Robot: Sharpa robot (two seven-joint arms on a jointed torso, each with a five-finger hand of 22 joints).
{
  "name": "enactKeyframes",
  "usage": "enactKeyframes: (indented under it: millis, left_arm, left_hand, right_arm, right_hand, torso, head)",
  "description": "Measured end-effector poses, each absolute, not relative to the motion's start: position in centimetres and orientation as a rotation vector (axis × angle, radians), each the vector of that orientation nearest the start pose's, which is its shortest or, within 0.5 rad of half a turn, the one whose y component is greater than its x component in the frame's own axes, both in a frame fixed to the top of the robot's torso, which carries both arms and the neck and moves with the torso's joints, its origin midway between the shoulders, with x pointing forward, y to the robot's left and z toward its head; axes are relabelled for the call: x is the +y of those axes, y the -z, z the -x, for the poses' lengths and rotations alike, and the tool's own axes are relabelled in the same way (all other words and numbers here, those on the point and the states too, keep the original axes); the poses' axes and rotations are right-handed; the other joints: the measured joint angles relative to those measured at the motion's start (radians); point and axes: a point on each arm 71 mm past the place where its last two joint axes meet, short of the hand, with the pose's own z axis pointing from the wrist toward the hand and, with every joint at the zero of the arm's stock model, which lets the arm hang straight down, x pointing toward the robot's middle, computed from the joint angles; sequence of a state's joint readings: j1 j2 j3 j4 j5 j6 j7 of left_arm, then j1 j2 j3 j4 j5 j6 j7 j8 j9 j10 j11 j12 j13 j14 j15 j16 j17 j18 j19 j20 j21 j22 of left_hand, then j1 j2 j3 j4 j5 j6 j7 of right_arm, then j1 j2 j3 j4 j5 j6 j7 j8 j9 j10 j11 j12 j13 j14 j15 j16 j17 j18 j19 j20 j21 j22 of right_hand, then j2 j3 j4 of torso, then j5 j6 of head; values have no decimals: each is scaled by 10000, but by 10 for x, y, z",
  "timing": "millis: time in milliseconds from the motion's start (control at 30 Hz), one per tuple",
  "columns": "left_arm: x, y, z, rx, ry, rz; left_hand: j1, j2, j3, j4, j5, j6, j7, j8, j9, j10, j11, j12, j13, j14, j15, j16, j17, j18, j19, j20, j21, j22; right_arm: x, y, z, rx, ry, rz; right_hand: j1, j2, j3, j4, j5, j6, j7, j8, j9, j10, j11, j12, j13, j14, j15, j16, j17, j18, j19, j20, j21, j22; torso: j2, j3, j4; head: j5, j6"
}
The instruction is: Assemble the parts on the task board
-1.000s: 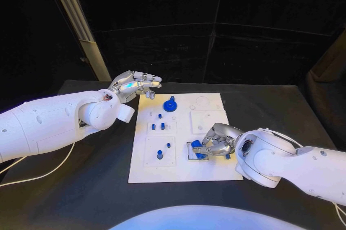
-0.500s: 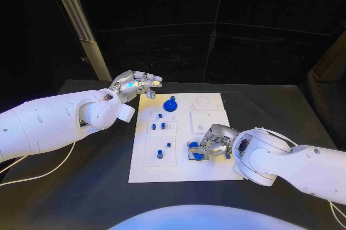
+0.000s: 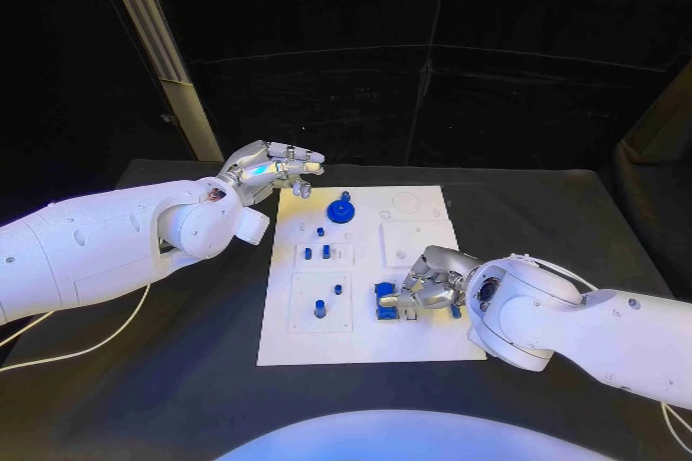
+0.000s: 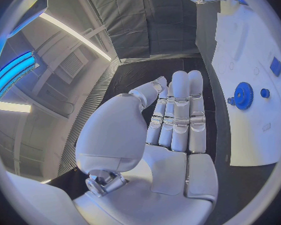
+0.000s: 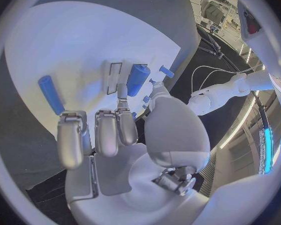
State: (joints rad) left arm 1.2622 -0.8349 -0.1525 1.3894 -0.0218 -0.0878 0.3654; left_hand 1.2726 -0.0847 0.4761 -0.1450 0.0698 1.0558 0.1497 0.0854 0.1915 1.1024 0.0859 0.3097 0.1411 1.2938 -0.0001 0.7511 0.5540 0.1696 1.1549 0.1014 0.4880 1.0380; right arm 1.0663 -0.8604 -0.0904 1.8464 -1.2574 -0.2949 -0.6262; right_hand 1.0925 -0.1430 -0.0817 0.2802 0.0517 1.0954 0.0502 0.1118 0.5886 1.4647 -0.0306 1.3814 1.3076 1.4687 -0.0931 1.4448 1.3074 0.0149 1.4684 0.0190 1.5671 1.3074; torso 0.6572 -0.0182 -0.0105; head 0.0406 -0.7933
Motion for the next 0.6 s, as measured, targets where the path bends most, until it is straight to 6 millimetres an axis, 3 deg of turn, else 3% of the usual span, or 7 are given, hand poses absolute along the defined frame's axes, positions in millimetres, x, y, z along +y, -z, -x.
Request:
enactKeyframes:
  millis: [133,367,600]
  left_arm:
    - [236,196,-505,15771,15674,10505]
    - [236,196,-505,15776,15666,10509]
    - [236,196,-505,15784,15666,10511]
  left_hand:
    - [0,0,0,0,0,0,0,0,0,0,0,0,0,0,0,0,0,1,0,0,0,0]
    - [0,0,0,0,0,0,0,0,0,0,0,0,0,0,0,0,0,0,0,0,0,0]
    - [0,0,0,0,0,0,0,0,0,0,0,0,0,0,0,0,0,0,0,0,0,0]
  right_arm:
    - [-148,248,-383,21258,-5469,-2070]
    - [-146,246,-382,21190,-5490,-1668]
    - [-152,246,-383,21019,-5274,-1476]
  right_hand:
    - [795,144,152,-357,0,28,-28,0,101,0,0,-13,0,0,0,0,0,-1,0,0,0,0]
    - [1952,469,322,-1357,120,453,-126,69,361,0,0,-13,0,0,0,0,0,1,0,0,0,-1]
    - [2079,591,266,-1575,156,453,-125,69,428,0,1,-50,0,-1,1,0,-1,0,0,0,0,0]
  torso:
    - [-1,1,0]
    - [-1,4,0]
    - [-3,0,3]
  head:
    - [0,-1]
    - [-2,-12]
    - [-24,-13]
